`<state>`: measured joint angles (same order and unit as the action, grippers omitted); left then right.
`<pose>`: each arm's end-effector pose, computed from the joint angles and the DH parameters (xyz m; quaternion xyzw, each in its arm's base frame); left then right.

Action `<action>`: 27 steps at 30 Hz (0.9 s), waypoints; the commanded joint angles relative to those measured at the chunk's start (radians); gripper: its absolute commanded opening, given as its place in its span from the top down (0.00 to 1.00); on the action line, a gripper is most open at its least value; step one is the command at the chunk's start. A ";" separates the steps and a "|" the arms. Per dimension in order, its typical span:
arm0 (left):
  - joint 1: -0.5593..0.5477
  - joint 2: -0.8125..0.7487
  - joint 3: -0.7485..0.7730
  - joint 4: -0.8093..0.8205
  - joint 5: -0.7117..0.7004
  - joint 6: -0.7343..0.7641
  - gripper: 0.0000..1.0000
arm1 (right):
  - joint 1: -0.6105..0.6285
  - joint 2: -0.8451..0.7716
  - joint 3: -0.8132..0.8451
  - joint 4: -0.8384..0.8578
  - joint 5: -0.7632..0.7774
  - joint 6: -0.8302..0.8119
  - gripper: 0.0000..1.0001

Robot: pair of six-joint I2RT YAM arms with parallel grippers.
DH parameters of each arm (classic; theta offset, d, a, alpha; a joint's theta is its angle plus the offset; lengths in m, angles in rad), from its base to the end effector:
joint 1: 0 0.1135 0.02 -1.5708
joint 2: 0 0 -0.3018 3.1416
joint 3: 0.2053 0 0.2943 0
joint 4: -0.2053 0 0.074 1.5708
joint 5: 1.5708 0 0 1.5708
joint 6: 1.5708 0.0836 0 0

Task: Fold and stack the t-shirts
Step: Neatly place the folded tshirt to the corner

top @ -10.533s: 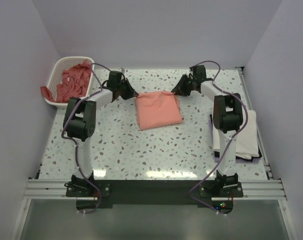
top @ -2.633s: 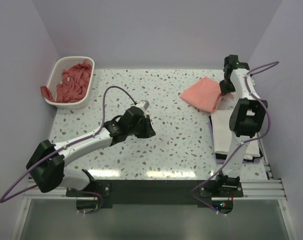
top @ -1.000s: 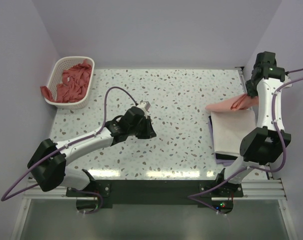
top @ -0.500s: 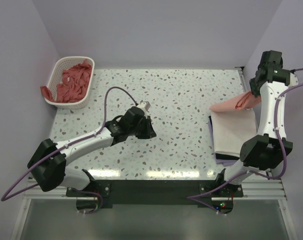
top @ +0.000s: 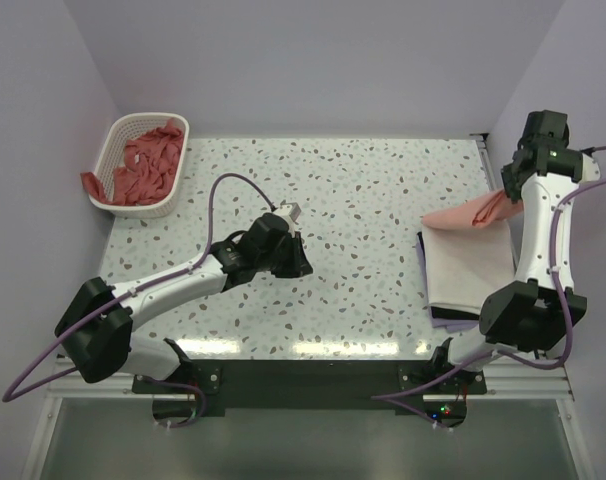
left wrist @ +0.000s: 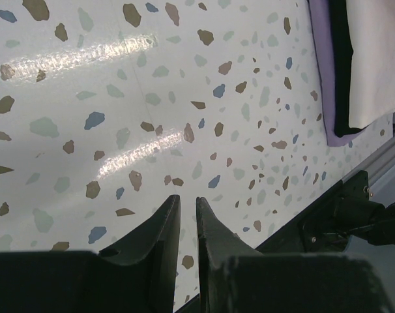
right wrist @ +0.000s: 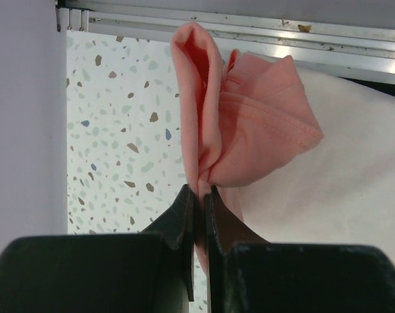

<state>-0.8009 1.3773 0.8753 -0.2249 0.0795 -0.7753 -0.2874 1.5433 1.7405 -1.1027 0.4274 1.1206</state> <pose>0.2465 -0.2638 0.2191 0.0279 0.9113 -0.3157 0.2629 0.3499 -0.1396 0.4124 0.6507 0.6593 -0.0542 0.3729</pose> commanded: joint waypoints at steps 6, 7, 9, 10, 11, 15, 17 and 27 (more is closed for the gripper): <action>-0.012 0.009 0.027 0.053 0.016 -0.018 0.80 | -0.019 -0.103 -0.067 0.041 0.008 -0.016 1.00; -0.014 0.011 0.025 0.052 0.014 -0.019 0.80 | -0.024 -0.107 -0.073 0.038 0.007 -0.019 1.00; -0.017 0.011 0.024 0.055 0.017 -0.019 0.80 | -0.033 -0.120 -0.101 0.026 -0.006 -0.024 1.00; -0.017 0.011 0.022 0.059 0.017 -0.021 0.80 | -0.036 -0.136 -0.113 0.021 -0.010 -0.030 1.00; -0.021 0.009 0.021 0.061 0.019 -0.022 0.80 | -0.039 -0.146 -0.142 0.017 -0.015 -0.033 1.00; -0.034 0.008 0.011 0.073 0.017 -0.027 0.80 | -0.055 -0.231 -0.237 -0.002 -0.032 -0.059 1.00; -0.044 0.009 0.001 0.087 0.022 -0.030 0.80 | -0.055 -0.300 -0.307 -0.014 -0.033 -0.073 1.00; -0.073 0.026 -0.061 0.163 0.054 -0.022 0.79 | -0.055 -0.604 -0.605 0.001 -0.087 -0.207 0.01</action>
<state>-0.8711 1.3960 0.8284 -0.1326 0.1127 -0.7937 -0.3397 0.9905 1.1652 -1.1580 0.3733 1.0058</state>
